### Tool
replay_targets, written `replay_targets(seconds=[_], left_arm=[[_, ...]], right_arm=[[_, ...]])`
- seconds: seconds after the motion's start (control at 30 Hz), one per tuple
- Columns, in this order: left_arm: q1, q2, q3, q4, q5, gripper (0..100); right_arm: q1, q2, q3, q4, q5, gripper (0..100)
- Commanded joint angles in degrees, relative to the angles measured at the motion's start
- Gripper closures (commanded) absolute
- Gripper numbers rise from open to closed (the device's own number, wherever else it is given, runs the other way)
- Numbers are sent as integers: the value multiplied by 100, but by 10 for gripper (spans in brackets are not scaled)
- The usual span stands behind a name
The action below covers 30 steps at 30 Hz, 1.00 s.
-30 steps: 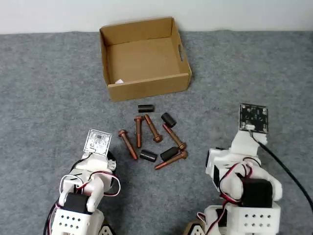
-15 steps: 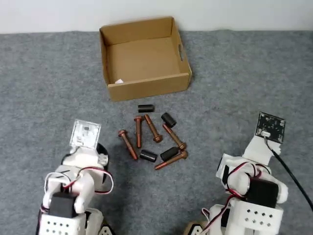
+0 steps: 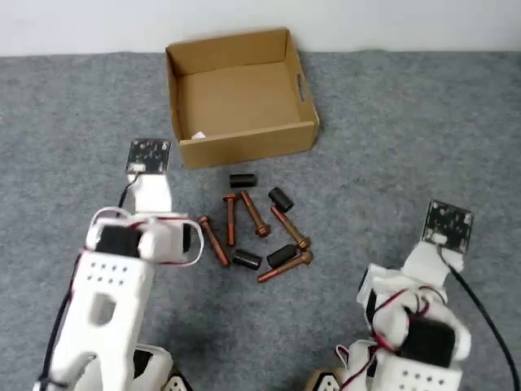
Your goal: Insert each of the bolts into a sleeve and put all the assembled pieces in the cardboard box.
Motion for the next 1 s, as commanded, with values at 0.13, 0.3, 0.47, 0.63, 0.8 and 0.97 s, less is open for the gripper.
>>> replay_targets(seconds=[0.13, 0.3, 0.47, 0.63, 0.8, 0.97], left_arm=[[624, 1327, -840, -246, 1134, 775], [580, 2303, -1402, -273, 1327, 772], [510, 3226, -1868, -273, 1407, 772], [299, 3859, -2229, -273, 1424, 772], [114, 4290, -2501, -273, 1442, 772], [141, 4844, -2580, -352, 1442, 772]], right_arm=[[57, -1007, 132, -215, -9, 991], [57, -1007, 132, -215, -9, 991], [57, -1007, 141, -215, -9, 991], [57, -1015, 158, -215, -9, 991], [57, -1015, 158, -215, -9, 991], [57, -1015, 158, -215, -9, 991]])
